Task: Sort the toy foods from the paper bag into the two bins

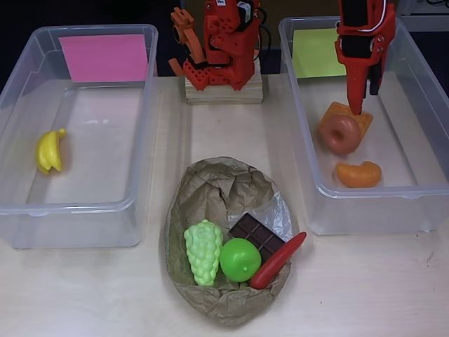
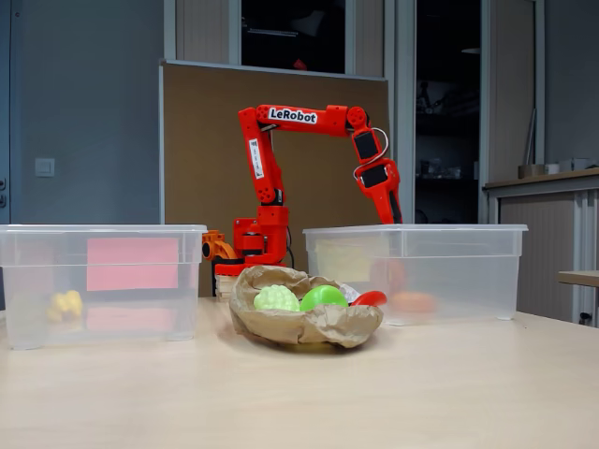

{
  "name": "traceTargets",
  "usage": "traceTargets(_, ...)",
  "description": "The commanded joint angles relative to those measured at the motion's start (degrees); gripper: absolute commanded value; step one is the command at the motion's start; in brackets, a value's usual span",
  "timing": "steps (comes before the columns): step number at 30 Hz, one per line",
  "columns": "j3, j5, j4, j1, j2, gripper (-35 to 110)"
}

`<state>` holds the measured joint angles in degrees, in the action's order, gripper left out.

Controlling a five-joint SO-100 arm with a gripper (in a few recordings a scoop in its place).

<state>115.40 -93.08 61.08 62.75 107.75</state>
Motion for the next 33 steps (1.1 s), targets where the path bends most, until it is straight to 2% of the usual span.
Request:
traceTargets(1, 0.8, 1.8, -1.4, 0.2, 1.7, 26)
traceTargets(3, 0.4, 4.9, -2.2, -0.3, 1.7, 26)
traceTargets(6, -2.9, 14.6, -2.5, -2.7, 0.8, 27)
traceTargets(15, -24.4, 58.3, 5.3, -21.2, -2.5, 26)
traceTargets(17, -27.4, 65.0, 7.5, -26.0, -3.5, 25)
traceTargets(21, -30.8, 66.8, 18.9, -35.4, -6.3, 27)
traceTargets(23, -30.8, 71.3, 20.6, -39.9, -8.0, 28)
traceTargets(26, -30.8, 75.0, 17.2, -45.4, -11.1, 28)
traceTargets(31, -33.8, 67.7, 13.8, -48.4, -17.5, 29)
traceTargets(33, -32.4, 71.0, 12.0, -49.0, -17.8, 28)
